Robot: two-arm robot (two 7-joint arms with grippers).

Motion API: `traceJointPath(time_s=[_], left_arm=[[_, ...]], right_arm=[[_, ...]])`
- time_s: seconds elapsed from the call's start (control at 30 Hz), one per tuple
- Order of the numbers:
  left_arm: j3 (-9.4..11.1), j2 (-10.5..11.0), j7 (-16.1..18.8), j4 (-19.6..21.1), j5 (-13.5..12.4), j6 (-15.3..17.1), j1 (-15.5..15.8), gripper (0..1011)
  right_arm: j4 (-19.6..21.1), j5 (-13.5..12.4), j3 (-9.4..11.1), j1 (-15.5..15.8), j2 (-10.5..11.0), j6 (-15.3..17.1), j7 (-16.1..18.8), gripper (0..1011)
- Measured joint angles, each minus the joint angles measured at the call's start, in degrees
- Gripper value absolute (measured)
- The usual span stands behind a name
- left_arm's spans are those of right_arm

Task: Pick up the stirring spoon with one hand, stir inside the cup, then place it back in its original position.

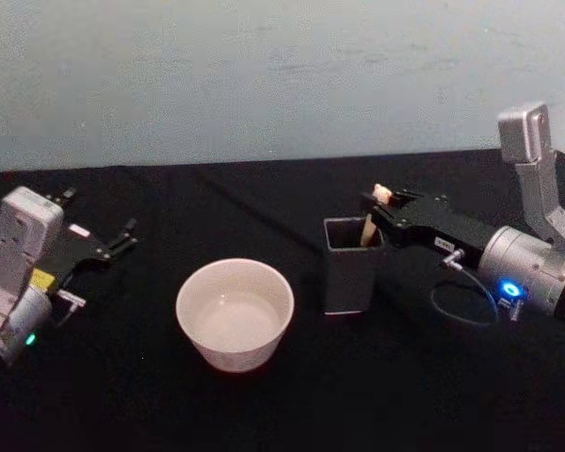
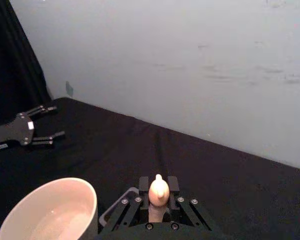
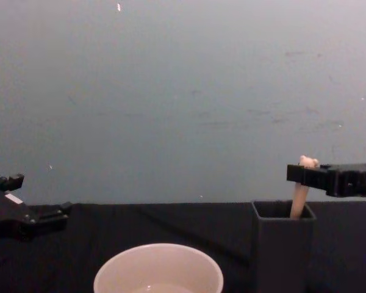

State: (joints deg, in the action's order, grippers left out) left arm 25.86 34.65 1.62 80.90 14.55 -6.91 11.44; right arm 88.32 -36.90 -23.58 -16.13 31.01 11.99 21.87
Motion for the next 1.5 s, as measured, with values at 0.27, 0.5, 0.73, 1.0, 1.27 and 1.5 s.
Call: traceJointPath(time_s=[0.27,0.5,0.73,1.0,1.27,1.5], left_arm=[[0.0,0.0,0.0,0.0,0.0,0.0,0.0,1001],[0.0,0.0,0.0,0.0,0.0,0.0,0.0,1001],[0.0,0.0,0.0,0.0,0.0,0.0,0.0,1001],[0.0,0.0,0.0,0.0,0.0,0.0,0.0,1001],[0.0,0.0,0.0,0.0,0.0,0.0,0.0,1001],[0.0,0.0,0.0,0.0,0.0,0.0,0.0,1001]], right_arm=[[-1.0,1.1,-0.2,-0.5,-0.7,0.4,-0.1,215],[-1.2,1.3,-0.2,-0.6,-0.9,0.6,-0.1,215],[-1.2,1.3,-0.1,-0.6,-0.8,0.6,-0.1,215],[-1.2,1.3,-0.1,-0.5,-0.8,0.6,-0.2,215],[-1.1,1.3,-0.1,-0.5,-0.8,0.5,-0.2,266],[-1.1,1.3,-0.1,-0.5,-0.8,0.5,-0.2,463]])
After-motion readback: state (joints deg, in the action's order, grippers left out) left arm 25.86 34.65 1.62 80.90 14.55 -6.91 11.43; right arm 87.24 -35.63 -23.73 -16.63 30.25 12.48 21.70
